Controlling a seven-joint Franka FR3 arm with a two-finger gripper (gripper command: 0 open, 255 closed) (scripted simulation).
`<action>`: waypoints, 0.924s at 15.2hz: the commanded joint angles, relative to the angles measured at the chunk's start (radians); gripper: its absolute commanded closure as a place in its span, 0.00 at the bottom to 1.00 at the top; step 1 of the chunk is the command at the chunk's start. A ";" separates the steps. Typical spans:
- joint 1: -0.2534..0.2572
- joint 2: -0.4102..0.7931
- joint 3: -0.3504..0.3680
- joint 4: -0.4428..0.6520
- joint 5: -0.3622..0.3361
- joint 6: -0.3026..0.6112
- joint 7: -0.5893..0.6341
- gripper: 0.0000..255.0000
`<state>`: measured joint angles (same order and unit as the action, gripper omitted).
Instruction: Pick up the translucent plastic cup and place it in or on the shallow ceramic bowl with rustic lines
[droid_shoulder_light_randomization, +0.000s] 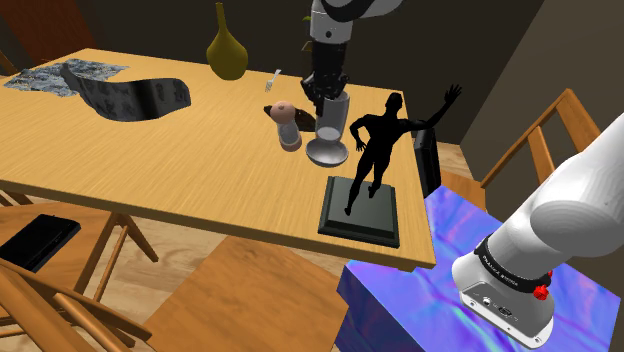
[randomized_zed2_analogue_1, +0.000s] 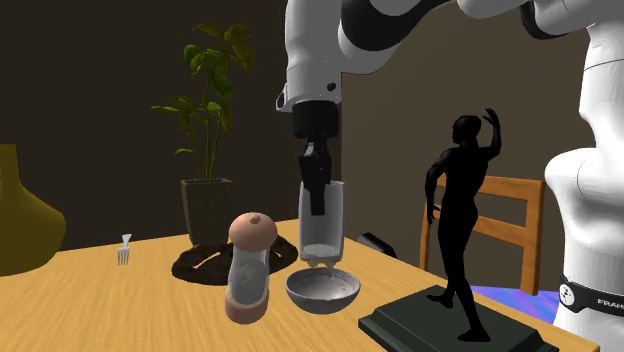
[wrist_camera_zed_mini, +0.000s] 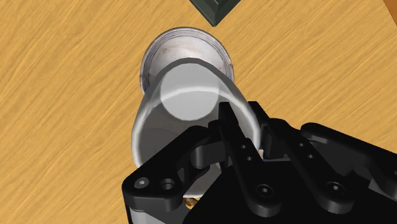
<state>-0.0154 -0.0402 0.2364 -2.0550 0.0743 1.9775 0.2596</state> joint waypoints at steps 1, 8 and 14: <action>0.002 0.009 0.002 -0.019 -0.001 0.030 0.003 1.00; 0.003 0.032 0.004 -0.059 -0.005 0.091 0.003 1.00; 0.003 0.032 0.004 -0.059 -0.005 0.091 0.003 1.00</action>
<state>-0.0125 -0.0082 0.2399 -2.1139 0.0693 2.0684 0.2628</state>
